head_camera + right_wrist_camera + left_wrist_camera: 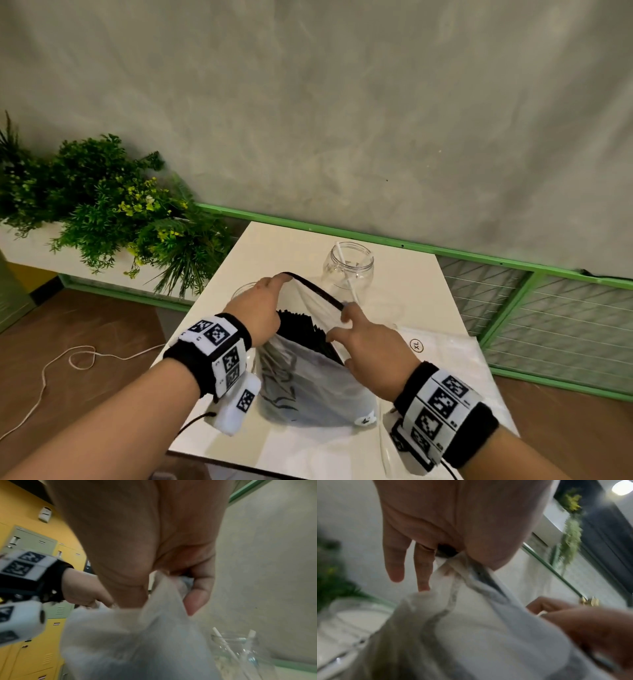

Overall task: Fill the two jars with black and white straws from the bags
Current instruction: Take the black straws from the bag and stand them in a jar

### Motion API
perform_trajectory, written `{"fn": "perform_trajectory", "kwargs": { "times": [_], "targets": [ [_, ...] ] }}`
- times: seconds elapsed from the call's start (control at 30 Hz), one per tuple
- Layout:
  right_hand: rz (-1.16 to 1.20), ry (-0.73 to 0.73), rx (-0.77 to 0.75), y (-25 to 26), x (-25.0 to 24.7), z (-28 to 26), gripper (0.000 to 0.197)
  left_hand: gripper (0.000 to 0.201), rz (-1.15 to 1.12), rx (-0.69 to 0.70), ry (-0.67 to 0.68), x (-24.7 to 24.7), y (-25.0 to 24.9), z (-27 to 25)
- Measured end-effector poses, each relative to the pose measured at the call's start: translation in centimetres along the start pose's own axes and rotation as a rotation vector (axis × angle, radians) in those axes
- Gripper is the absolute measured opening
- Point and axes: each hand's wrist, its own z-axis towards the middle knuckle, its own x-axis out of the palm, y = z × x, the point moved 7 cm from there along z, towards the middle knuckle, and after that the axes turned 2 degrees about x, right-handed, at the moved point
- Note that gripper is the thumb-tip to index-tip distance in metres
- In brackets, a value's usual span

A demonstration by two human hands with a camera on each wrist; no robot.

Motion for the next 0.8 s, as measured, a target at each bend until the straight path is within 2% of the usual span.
{"fn": "perform_trajectory", "kwargs": {
  "times": [0.17, 0.3, 0.47, 0.53, 0.57, 0.63, 0.73, 0.8],
  "targets": [
    [0.041, -0.058, 0.143, -0.8, 0.7, 1.1, 0.057, 0.067, -0.438, -0.032, -0.058, 0.7, 0.4, 0.1],
    [0.109, -0.079, 0.198, -1.6, 2.3, 1.7, 0.055, 0.059, -0.901, -0.193, -0.164, 1.1, 1.3, -0.6],
    [0.315, -0.232, 0.270, -4.0, 3.2, 2.2, 0.050, 0.048, -1.062, -0.303, -0.175, 1.8, 1.9, -1.4],
    [0.411, -0.298, 0.243, -4.8, 3.5, 2.4, 0.043, 0.034, -0.963, -0.281, -0.157, 1.8, 2.0, -1.5],
    [0.492, -0.331, 0.232, -5.2, 3.6, 2.5, 0.039, 0.029, -0.813, -0.237, -0.118, 1.7, 2.0, -1.4],
    [0.689, -0.347, 0.265, -6.2, 3.8, 2.3, 0.036, 0.033, -0.488, -0.178, -0.056, 1.8, 2.4, -1.3],
    [1.098, -0.260, 0.358, -6.9, 4.7, 1.8, 0.038, 0.012, -0.296, -0.161, -0.076, 1.1, 3.2, -1.2],
    [1.367, -0.196, 0.430, -6.7, 5.7, 1.4, 0.037, 0.009, -0.268, -0.163, -0.073, 1.1, 3.8, -1.0]
  ]
}}
